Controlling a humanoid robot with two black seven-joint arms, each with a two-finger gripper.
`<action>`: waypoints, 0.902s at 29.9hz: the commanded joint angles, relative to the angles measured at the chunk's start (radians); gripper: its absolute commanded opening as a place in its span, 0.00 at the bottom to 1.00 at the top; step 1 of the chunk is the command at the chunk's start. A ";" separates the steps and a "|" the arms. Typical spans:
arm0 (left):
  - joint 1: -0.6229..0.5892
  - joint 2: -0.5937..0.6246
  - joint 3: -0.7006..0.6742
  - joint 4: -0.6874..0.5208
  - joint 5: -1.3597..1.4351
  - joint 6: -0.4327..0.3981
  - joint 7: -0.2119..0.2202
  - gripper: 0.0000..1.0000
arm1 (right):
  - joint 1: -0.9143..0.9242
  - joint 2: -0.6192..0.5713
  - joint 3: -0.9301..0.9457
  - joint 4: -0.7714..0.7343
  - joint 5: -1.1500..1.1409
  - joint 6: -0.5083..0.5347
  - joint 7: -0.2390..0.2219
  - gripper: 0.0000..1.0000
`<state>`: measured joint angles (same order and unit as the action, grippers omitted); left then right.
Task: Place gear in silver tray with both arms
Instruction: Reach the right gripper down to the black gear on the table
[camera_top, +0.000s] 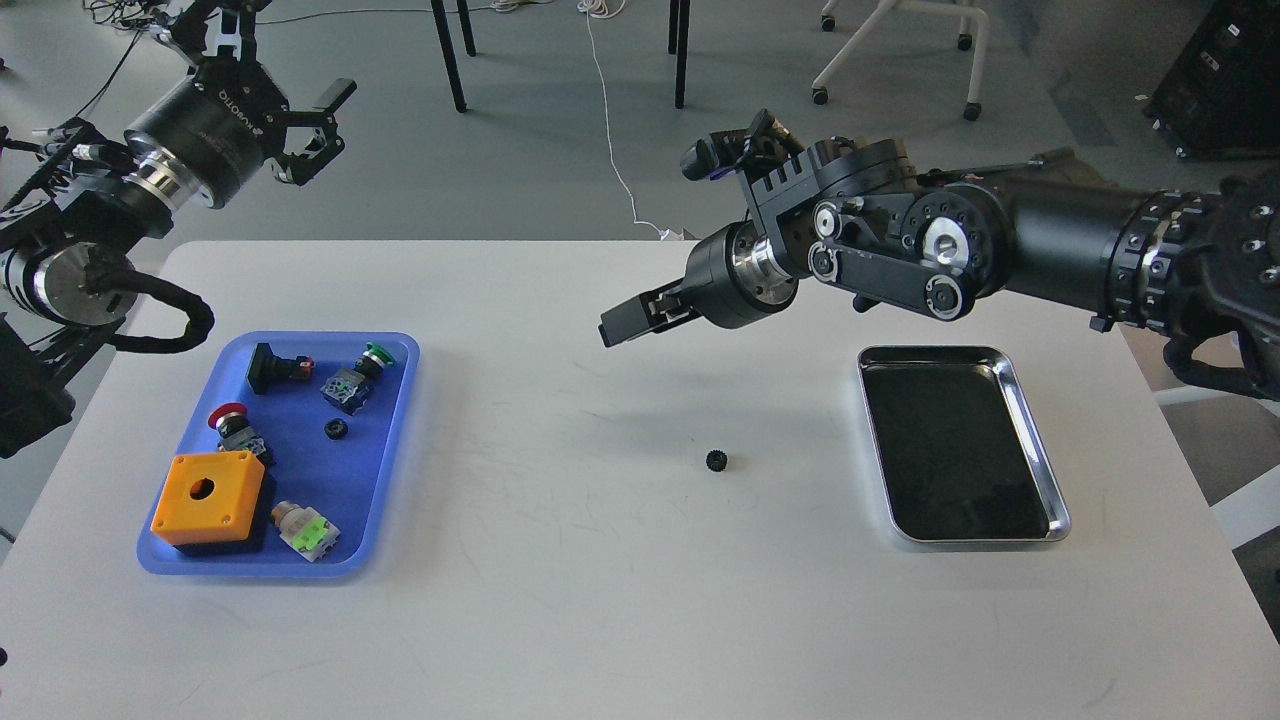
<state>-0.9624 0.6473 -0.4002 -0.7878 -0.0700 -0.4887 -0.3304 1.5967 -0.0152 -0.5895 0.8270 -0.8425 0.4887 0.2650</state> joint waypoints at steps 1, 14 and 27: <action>0.007 0.003 -0.025 -0.002 -0.001 0.000 0.001 0.97 | 0.000 0.015 -0.076 0.049 -0.116 0.000 0.025 0.93; 0.008 0.003 -0.025 -0.004 0.001 0.000 -0.006 0.97 | -0.066 0.015 -0.207 0.038 -0.165 -0.097 0.080 0.80; 0.016 0.020 -0.023 -0.004 0.001 0.000 -0.002 0.97 | -0.133 0.015 -0.210 0.029 -0.164 -0.114 0.086 0.72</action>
<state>-0.9486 0.6652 -0.4250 -0.7916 -0.0690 -0.4888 -0.3329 1.4813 0.0001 -0.7971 0.8629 -1.0044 0.3749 0.3514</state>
